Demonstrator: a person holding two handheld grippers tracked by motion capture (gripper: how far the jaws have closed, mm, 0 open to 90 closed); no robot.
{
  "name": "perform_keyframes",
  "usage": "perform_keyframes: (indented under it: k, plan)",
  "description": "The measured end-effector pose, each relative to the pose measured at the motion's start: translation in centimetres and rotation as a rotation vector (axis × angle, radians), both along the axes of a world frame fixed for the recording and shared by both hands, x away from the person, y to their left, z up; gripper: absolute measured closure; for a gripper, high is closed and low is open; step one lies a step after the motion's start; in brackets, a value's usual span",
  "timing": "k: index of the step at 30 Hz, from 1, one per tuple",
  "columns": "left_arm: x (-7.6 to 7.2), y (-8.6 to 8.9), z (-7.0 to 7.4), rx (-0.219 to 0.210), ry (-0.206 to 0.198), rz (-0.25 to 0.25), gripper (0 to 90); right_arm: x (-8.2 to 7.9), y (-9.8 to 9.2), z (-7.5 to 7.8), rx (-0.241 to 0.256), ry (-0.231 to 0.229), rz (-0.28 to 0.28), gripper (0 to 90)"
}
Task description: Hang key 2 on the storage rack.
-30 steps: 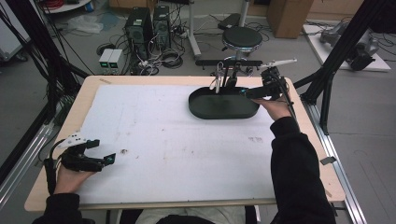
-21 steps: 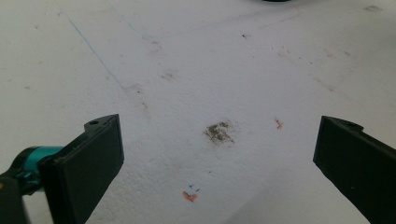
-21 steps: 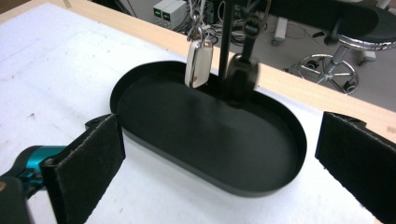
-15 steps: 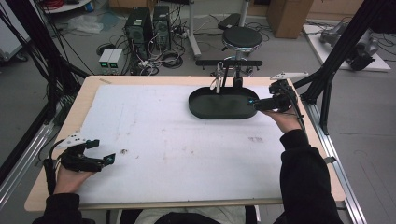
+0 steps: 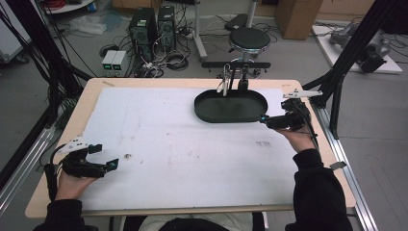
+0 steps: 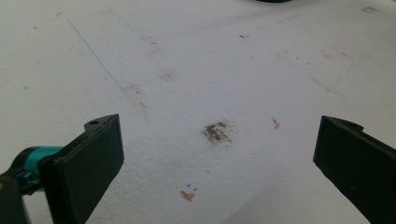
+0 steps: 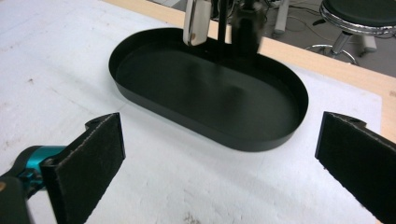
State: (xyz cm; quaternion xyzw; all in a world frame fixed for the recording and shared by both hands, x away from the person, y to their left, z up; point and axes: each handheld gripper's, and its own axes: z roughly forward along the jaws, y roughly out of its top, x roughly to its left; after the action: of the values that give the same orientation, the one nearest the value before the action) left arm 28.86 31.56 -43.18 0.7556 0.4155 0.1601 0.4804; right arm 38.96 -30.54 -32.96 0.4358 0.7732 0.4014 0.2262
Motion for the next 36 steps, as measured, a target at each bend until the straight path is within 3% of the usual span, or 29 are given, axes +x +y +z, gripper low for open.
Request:
perform_keyframes:
  k: [8, 13, 23, 29, 36]
  plan:
    - [0.0, 0.0, 0.0, -0.003, 0.002, -0.002, 2.2, -1.2, -0.2, -1.5, 0.004, 0.012, 0.016, 0.7]
    - [0.0, 0.0, 0.0, -0.001, 0.004, -0.006, 2.2, -1.8, 0.2, -2.4, -0.017, 0.018, 0.03, 0.7]
    - [-0.1, 0.0, 0.0, -0.002, 0.003, -0.008, 2.2, -2.7, 0.9, -4.3, -0.002, 0.035, 0.055, 0.6]
    - [-0.3, 0.0, -0.2, -0.001, 0.013, -0.01, 2.2, -3.6, 1.0, -5.7, -0.003, 0.015, 0.049, 0.6]
    - [-0.5, 0.1, -0.2, 0.0, 0.011, -0.008, 2.2, -4.4, 0.6, -7.0, 0.032, 0.024, 0.045, 0.7]
